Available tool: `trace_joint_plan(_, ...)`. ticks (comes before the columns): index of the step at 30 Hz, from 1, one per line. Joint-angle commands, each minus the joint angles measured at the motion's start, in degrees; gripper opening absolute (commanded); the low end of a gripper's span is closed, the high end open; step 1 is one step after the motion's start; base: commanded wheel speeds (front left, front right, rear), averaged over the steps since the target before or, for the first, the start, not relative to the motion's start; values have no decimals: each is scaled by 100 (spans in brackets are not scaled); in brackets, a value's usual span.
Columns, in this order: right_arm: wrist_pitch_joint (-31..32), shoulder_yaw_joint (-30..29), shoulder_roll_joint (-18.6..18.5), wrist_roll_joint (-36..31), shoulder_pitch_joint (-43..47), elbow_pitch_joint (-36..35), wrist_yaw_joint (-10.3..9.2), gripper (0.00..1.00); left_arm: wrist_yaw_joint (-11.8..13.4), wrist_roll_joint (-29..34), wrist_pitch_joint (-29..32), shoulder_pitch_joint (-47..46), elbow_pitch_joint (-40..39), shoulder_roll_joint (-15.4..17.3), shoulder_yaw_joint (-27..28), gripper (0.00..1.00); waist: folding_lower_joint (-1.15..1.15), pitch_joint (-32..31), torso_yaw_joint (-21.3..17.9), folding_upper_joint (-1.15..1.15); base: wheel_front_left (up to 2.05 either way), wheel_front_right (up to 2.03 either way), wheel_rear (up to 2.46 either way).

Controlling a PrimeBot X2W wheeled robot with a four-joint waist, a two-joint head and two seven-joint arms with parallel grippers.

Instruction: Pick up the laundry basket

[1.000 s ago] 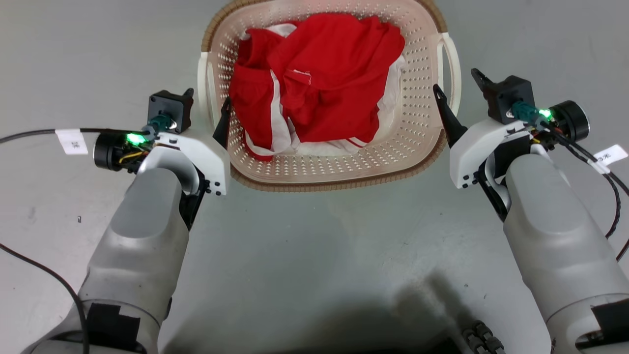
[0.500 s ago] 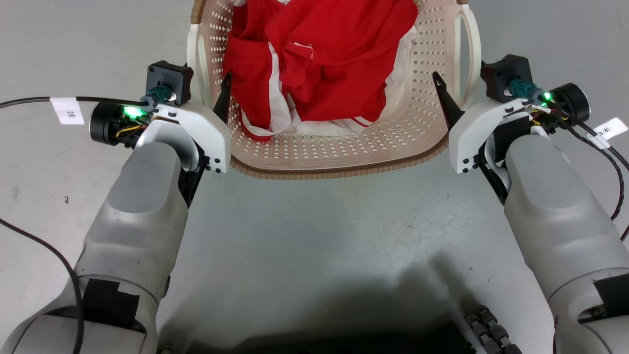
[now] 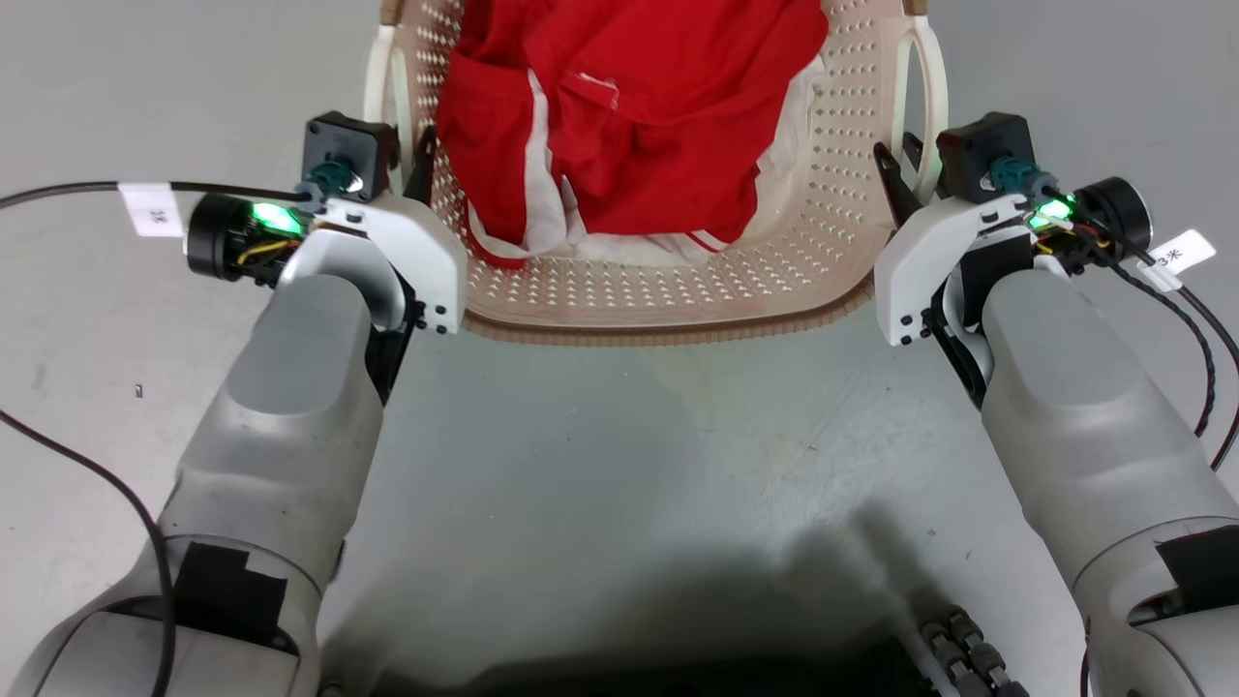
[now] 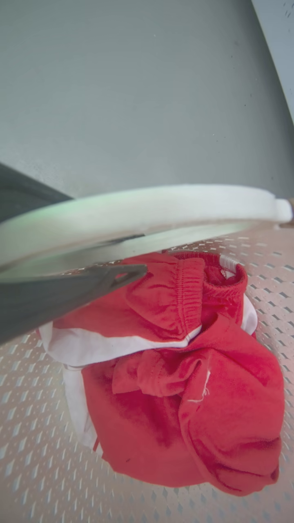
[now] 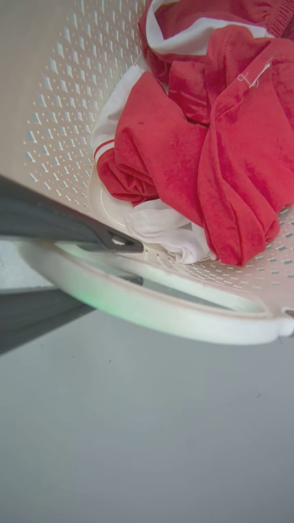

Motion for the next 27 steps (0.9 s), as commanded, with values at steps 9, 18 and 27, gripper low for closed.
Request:
trace_joint_plan(9,10,192,-51,54,144,199,-2,0,-53,-265,-19,178,304,-243,-304,0,0,-609,152,0,0,0,0)
trace_joint_plan(18,240,450,-32,173,549,262,-2,0,-57,-842,188,562,573,-406,-745,0,0,-1570,319,0,0,0,0)
trace_joint_plan(27,701,879,-15,550,1164,270,-1,0,-60,-1509,677,1117,544,-515,-1266,0,0,-2604,491,0,0,0,0)
